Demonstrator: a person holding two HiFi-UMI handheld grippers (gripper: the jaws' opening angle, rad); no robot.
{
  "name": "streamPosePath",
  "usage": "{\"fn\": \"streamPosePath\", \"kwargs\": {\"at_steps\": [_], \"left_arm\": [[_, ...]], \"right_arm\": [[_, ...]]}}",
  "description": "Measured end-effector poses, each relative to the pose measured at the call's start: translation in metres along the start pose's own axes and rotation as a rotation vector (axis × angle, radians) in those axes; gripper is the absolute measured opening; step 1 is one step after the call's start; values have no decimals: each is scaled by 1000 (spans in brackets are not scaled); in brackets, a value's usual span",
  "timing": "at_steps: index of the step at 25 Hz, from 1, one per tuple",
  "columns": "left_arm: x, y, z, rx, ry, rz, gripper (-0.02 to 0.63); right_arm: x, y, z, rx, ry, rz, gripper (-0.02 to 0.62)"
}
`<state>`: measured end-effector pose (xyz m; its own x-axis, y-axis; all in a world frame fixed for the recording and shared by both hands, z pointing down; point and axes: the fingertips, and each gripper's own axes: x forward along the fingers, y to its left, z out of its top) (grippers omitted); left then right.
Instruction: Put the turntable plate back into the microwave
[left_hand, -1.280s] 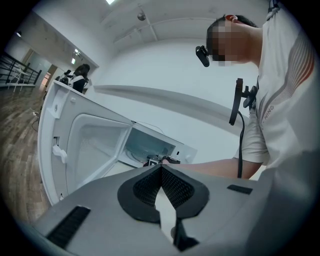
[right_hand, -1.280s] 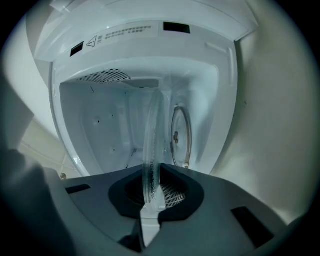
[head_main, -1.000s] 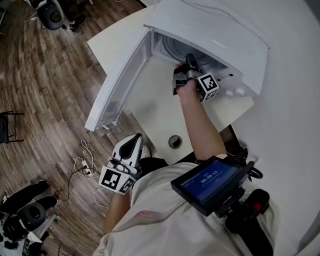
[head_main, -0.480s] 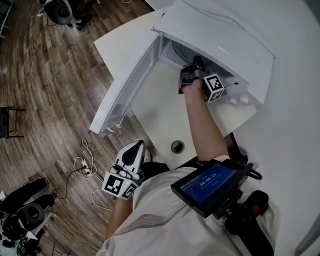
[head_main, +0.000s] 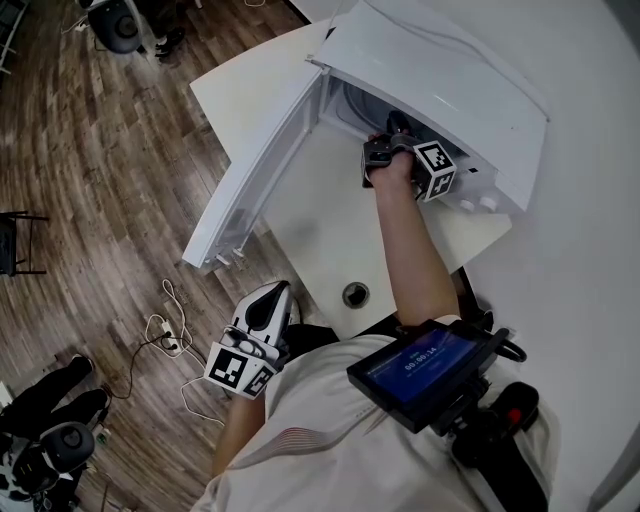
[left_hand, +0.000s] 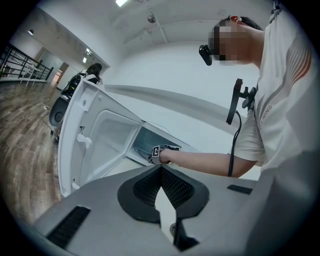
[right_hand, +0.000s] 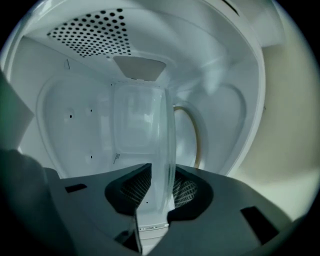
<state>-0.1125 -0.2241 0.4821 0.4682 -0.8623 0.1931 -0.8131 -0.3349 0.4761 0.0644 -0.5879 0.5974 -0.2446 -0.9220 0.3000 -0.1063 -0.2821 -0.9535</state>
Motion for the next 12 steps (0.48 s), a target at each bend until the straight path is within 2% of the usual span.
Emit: {"fn": "streamPosePath", "kwargs": {"at_steps": [3,7,12], "left_arm": [[0,1,0,2,-12,-3,11],[3,1,-2,-8,-21,-22,11],[-1,3,-4,-39,-25,-23,11]], "right_arm": [[2,0,-3,3,63,-19,98],[3,-8,-9,-11,133,-92,118],[2,-14,-25,-33,265,-107,118]]}}
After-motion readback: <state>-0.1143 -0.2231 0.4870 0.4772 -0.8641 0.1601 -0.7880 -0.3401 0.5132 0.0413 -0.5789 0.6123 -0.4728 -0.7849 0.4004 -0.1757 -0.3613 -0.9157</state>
